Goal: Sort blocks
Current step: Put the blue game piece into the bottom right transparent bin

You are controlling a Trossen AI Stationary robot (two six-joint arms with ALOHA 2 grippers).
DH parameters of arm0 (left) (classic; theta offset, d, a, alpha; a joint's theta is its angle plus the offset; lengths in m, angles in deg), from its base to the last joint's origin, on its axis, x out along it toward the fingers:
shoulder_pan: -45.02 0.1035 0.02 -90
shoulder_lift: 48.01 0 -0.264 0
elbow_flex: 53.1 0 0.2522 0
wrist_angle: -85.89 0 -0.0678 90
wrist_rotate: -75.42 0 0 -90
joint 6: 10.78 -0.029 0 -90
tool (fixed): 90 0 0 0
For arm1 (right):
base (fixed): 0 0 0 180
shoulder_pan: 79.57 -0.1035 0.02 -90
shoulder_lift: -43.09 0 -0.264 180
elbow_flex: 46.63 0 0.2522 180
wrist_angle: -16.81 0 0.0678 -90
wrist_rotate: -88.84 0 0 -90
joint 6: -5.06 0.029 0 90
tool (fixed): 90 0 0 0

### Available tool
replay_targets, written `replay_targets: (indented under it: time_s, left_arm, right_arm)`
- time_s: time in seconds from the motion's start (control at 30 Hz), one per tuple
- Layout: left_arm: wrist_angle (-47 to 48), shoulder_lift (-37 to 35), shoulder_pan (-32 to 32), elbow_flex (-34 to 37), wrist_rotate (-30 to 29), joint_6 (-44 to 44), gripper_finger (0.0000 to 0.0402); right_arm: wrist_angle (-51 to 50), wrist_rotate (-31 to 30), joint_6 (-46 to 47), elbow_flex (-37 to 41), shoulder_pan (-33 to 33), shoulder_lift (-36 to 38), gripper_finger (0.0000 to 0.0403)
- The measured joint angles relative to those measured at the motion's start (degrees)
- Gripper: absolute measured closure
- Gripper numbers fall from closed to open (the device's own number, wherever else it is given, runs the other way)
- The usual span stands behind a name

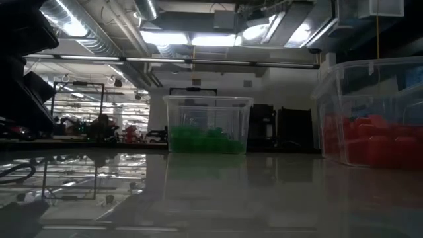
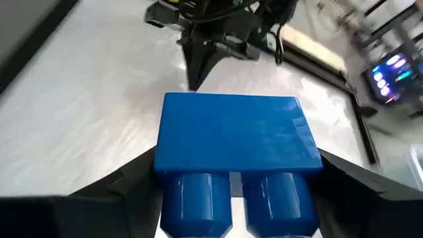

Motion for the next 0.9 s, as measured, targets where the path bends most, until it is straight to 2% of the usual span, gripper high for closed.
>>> replay_targets:
  time_s: [0.1,0.3,0.6,0.77,0.9]
  left_arm:
    - [0.0,0.0,0.0,0.0,0.0,0.2,0.0398]
    - [-0.2,0.0,0.0,0.0,0.0,0.2,0.0398]
    - [-0.2,0.0,0.1,0.0,-0.5,0.0,0.0398]
    - [-0.2,0.0,0.1,0.0,-0.5,0.0,0.0398]
    - [-0.2,0.0,0.1,0.0,-0.5,0.0,0.0398]
  right_arm:
    - [-11.5,0.1,9.1,0.0,-3.6,6.2,0.0108]
    - [-33.8,4.6,34.5,0.0,-12.2,14.3,0.0095]
    - [-54.8,16.9,70.5,0.0,-25.4,14.3,0.0099]
    - [-58.1,19.3,80.0,0.0,-30.3,13.0,0.0087]
    - [-58.1,19.3,81.2,0.0,-31.5,12.7,0.0073]
